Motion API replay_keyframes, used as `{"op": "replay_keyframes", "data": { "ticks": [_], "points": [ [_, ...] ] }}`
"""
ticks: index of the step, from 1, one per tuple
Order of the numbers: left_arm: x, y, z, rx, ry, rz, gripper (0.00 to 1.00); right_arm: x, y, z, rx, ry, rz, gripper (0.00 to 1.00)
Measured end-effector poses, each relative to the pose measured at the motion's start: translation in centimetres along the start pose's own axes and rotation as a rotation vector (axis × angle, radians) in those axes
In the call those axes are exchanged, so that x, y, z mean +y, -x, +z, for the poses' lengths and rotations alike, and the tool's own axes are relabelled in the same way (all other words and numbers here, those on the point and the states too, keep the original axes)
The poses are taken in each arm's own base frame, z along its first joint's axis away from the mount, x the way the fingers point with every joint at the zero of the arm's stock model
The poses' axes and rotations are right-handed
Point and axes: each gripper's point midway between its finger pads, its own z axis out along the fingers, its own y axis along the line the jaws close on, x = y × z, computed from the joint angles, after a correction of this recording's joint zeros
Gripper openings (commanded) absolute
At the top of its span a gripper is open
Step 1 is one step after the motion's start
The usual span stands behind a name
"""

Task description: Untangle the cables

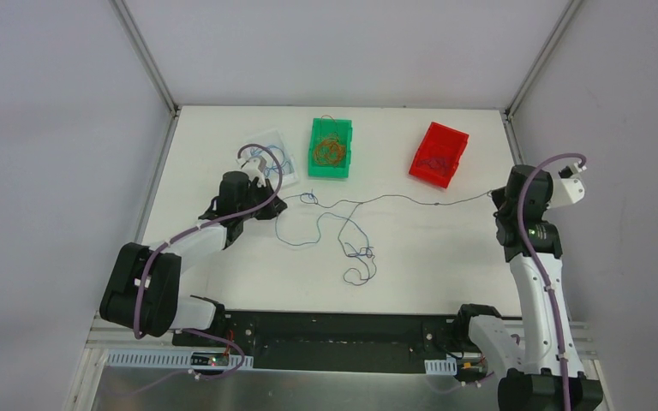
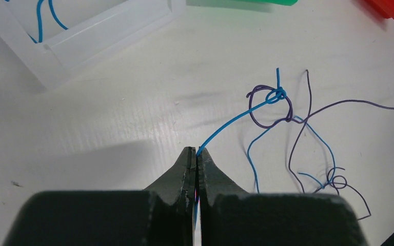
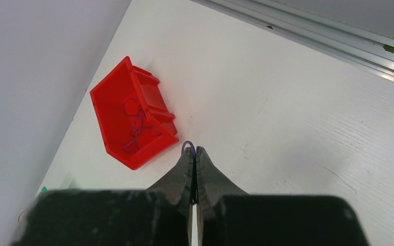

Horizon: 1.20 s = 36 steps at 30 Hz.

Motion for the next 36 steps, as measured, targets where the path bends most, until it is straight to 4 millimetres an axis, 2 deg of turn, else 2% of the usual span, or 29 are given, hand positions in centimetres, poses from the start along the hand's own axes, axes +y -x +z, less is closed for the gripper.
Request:
{"op": "replay_keyframes", "data": {
  "ticks": [1, 2, 3, 4, 7, 9, 11, 14, 18, 21, 24, 31, 36],
  "points": [
    [-0.2, -0.1, 0.0, 0.005, -0.011, 0.0, 0.0, 0.0, -0.3, 0.1, 0.011, 0.002, -0.007, 0.18],
    [-0.4, -0.2, 0.0, 0.009, -0.021, 0.001, 0.0, 0.1, -0.4, 0.1, 0.017, 0.005, -0.011, 0.62],
    [-0.6, -0.2, -0.1, 0.012, -0.033, 0.002, 0.0, 0.3, -0.6, 0.0, 0.03, 0.018, -0.019, 0.94],
    [-1.0, -0.3, -0.1, 0.015, -0.052, 0.007, 0.0, 0.7, -0.9, -0.1, 0.05, 0.044, -0.032, 0.99],
    [-3.0, -0.2, -0.1, 0.004, -0.13, 0.048, 0.0, 3.1, -3.0, -1.1, 0.171, 0.196, -0.098, 0.99],
    [-5.1, -0.2, -0.4, -0.003, -0.201, 0.099, 0.0, 5.6, -5.2, -2.6, 0.264, 0.354, -0.148, 1.0],
    [-7.3, -0.1, -0.9, -0.019, -0.278, 0.155, 0.0, 7.9, -7.8, -4.6, 0.346, 0.5, -0.228, 0.98],
    [-9.6, 0.1, -1.8, -0.047, -0.368, 0.215, 0.0, 11.1, -12.9, -9.1, 0.484, 0.738, -0.397, 0.92],
    [-10.5, 0.3, -2.5, -0.082, -0.424, 0.251, 0.0, 12.8, -18.7, -13.3, 0.627, 0.951, -0.578, 0.85],
    [-10.8, 0.3, -3.2, -0.11, -0.447, 0.265, 0.0, 13.7, -21.3, -15.0, 0.673, 1.055, -0.648, 0.78],
    [-11.4, 0.4, -4.1, -0.142, -0.484, 0.282, 0.0, 14.4, -23.2, -15.9, 0.69, 1.138, -0.66, 0.65],
    [-12.9, 1.4, -6.0, -0.234, -0.568, 0.322, 0.0, 14.6, -27.0, -15.2, 0.74, 1.168, -0.588, 0.58],
    [-13.4, 1.7, -6.4, -0.256, -0.597, 0.328, 0.0, 15.0, -29.0, -16.3, 0.772, 1.195, -0.555, 0.56]
  ]
}}
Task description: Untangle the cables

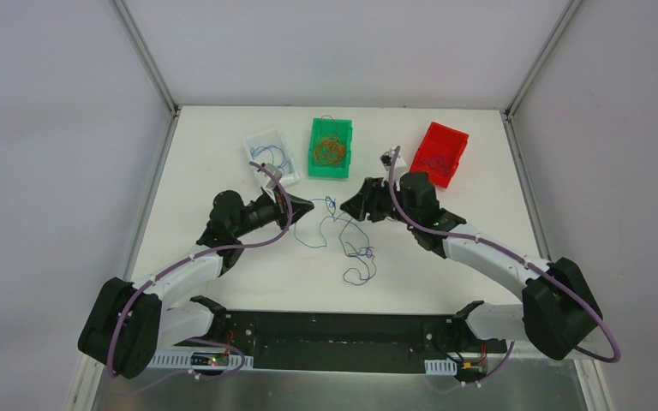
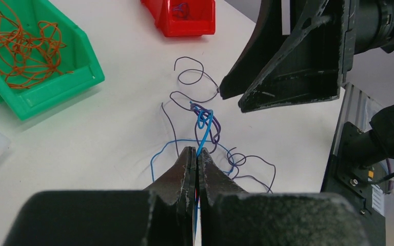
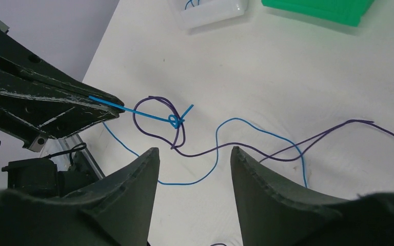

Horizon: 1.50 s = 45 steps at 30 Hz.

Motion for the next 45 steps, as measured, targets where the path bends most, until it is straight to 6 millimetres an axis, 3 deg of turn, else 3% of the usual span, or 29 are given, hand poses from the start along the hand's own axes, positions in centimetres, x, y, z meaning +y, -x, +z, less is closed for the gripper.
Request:
{"op": "replay_keyframes", "data": {
  "ticks": [6, 13, 22, 33, 45],
  "points": [
    [-0.4, 0.2, 0.0, -0.009, -0.019, -0.001, 0.0, 1.6, -1.7, 1.7, 0.021, 0.033, -0.011, 0.47],
    [-0.5, 0.3, 0.0, -0.018, -0.024, 0.006, 0.0, 1.2, -3.2, 2.9, 0.036, -0.016, -0.015, 0.33],
    [-0.5, 0.4, 0.0, -0.019, -0.024, 0.007, 0.0, 0.5, -2.6, 3.3, -0.005, -0.059, -0.021, 0.38],
    [-0.4, 0.2, 0.0, -0.014, -0.022, 0.003, 0.0, 2.5, -0.2, 1.6, -0.097, 0.0, -0.043, 0.38],
    [-0.4, 0.2, 0.0, -0.013, -0.022, 0.003, 0.0, 2.2, -1.5, 2.3, -0.064, -0.016, -0.066, 0.38]
  ]
}}
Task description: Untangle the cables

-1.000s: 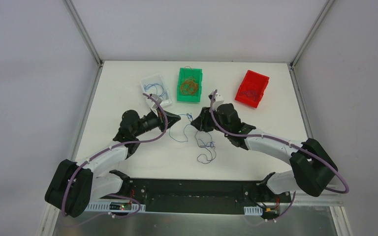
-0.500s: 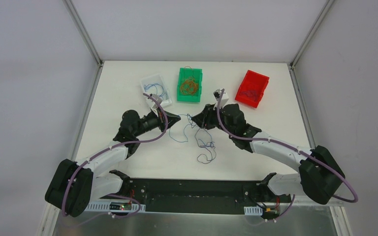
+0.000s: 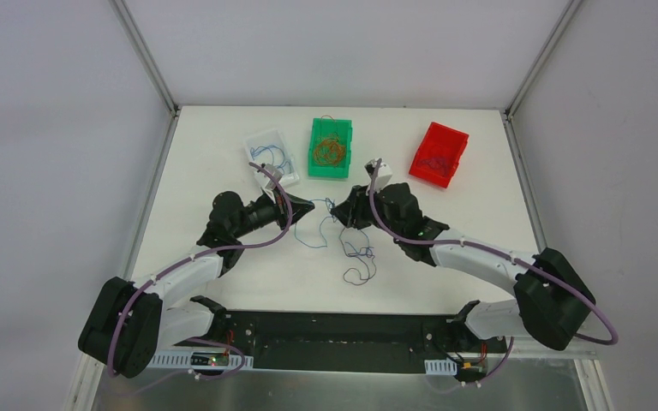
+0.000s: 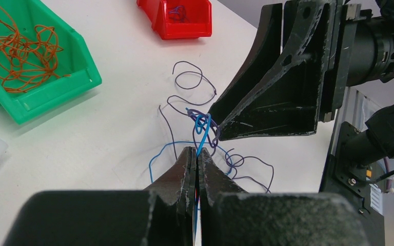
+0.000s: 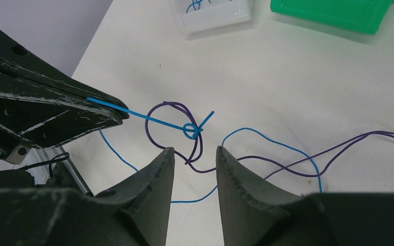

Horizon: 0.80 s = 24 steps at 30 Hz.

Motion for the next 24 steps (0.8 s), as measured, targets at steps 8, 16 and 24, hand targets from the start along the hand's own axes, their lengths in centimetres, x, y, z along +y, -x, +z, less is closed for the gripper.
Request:
{"op": "replay_keyframes", "data": {
  "ticks": [8, 16, 24],
  "points": [
    [0.0, 0.0, 0.0, 0.0, 0.0, -0.001, 0.0, -0.3, -0.5, 1.3, 0.019, -0.034, -0.019, 0.35],
    [0.0, 0.0, 0.0, 0.001, 0.0, 0.0, 0.0, -1.6, -0.8, 2.8, 0.008, -0.118, -0.032, 0.33],
    [0.0, 0.0, 0.0, 0.001, 0.0, 0.0, 0.0, -1.8, -0.6, 2.9, -0.008, -0.143, -0.052, 0.38]
  ]
}}
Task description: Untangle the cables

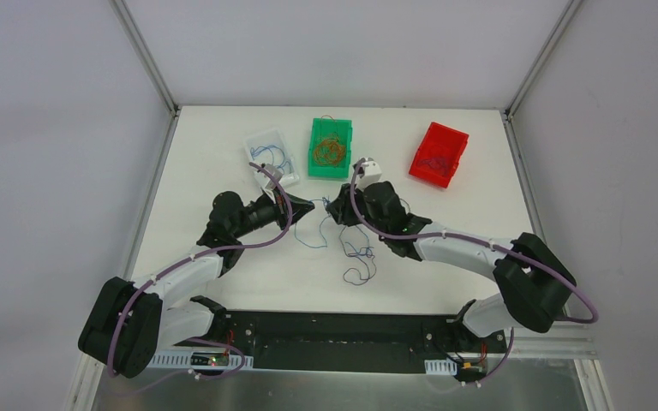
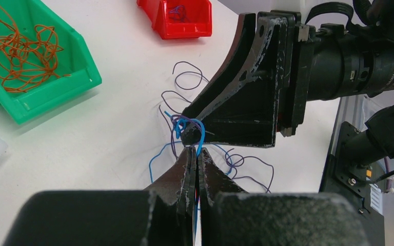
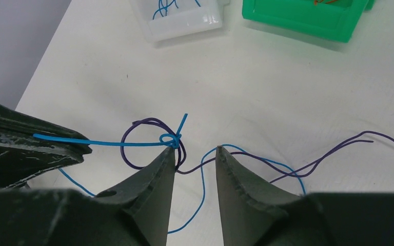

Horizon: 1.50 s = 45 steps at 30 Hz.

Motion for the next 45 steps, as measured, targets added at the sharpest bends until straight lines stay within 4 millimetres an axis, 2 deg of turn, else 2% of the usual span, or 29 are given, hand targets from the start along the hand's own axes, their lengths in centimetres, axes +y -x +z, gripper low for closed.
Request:
{"op": "replay_keyframes", "data": {
  "ticks": [4, 10, 15, 17, 19, 20, 22, 27, 33, 36, 42, 45],
  "points": [
    [0.0, 0.0, 0.0, 0.0, 0.0, 0.0, 0.0, 0.5, -1.3, 0.4, 0.03, 0.014, -0.022, 0.38],
    [0.1, -0.1, -0.1, -0.004, 0.006, -0.002, 0.0, -0.6, -4.4, 1.6, 0.115, -0.027, -0.032, 0.33],
    [0.3, -0.8, -0.3, 0.003, 0.016, -0.013, 0.0, -1.1, -5.8, 2.3, 0.148, -0.047, -0.019, 0.17],
    [0.5, -0.9, -0.3, 0.0, 0.03, -0.014, 0.0, -1.2, -5.9, 2.4, 0.149, -0.057, -0.013, 0.12],
    [0.8, -0.8, -0.4, -0.008, 0.047, -0.013, 0.0, -1.6, -5.9, 2.5, 0.141, -0.081, -0.01, 0.0],
    [0.9, -0.6, -0.5, -0.017, 0.058, -0.01, 0.0, -1.9, -5.8, 2.5, 0.136, -0.099, -0.01, 0.0],
    [1.1, -0.3, -0.9, -0.034, 0.082, -0.004, 0.0, -2.6, -5.7, 2.4, 0.125, -0.14, -0.005, 0.0],
    [2.3, 0.5, -1.9, -0.081, 0.182, 0.009, 0.0, -5.9, -4.5, 1.1, 0.081, -0.301, 0.031, 0.0],
    [4.2, 1.3, -3.1, -0.123, 0.319, 0.016, 0.0, -11.2, -1.9, -2.7, -0.012, -0.472, 0.139, 0.0],
    [4.8, 1.1, -3.3, -0.117, 0.351, 0.018, 0.0, -13.1, -1.0, -4.6, -0.049, -0.518, 0.175, 0.0],
    [5.3, -0.4, -3.1, -0.067, 0.36, 0.004, 0.0, -12.8, 1.3, -6.9, -0.121, -0.493, 0.183, 0.0],
    [5.6, -0.9, -3.3, -0.049, 0.377, -0.005, 0.0, -14.2, 2.1, -8.2, -0.143, -0.543, 0.197, 0.0]
  ]
}}
